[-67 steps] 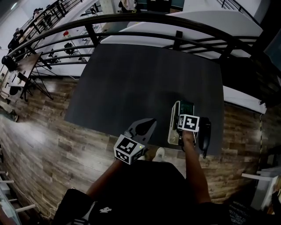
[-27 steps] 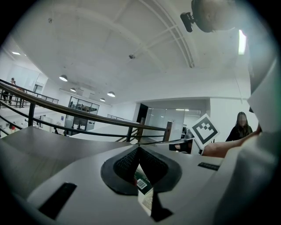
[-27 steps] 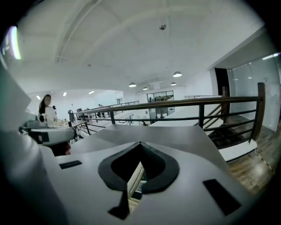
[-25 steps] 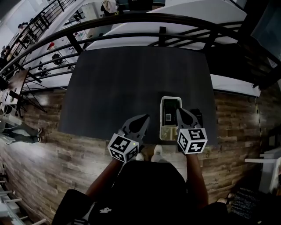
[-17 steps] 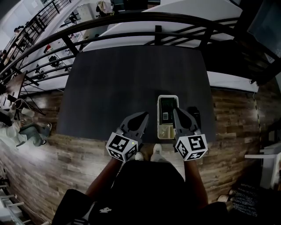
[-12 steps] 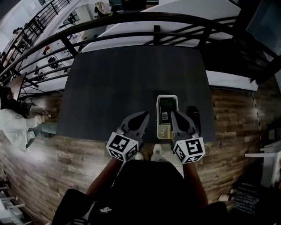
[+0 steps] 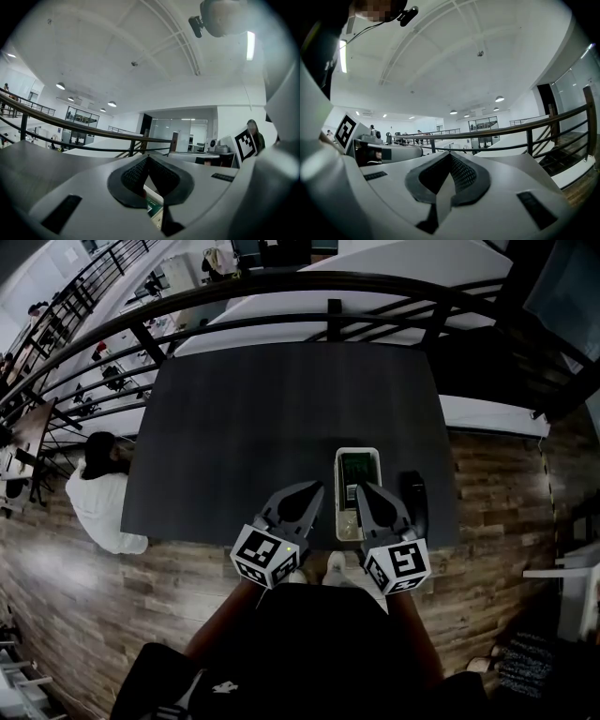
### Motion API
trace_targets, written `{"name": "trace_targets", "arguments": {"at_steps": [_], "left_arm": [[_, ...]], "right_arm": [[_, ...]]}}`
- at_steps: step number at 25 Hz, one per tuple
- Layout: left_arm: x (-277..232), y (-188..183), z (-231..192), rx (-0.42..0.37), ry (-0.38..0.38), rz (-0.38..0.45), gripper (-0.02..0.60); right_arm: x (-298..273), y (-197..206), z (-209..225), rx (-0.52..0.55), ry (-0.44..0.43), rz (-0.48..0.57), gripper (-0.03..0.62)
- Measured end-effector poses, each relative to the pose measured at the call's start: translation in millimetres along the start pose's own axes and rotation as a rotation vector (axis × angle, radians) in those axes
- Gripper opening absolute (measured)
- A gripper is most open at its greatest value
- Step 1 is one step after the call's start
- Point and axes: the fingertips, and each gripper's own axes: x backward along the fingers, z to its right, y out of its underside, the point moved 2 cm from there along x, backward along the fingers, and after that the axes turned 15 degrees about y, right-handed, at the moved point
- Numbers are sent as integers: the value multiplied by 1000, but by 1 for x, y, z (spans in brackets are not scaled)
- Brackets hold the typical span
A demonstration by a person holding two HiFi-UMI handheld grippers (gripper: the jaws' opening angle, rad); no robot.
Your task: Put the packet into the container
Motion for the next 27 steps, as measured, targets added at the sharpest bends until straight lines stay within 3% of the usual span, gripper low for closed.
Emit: {"name": "trace_targets", "arguments": {"at_steps": [27], "left_arm": [[6,3,-8,10,-19,0,6]], "right_arm": [[-6,4,-10,28,-31,-4,3]]}}
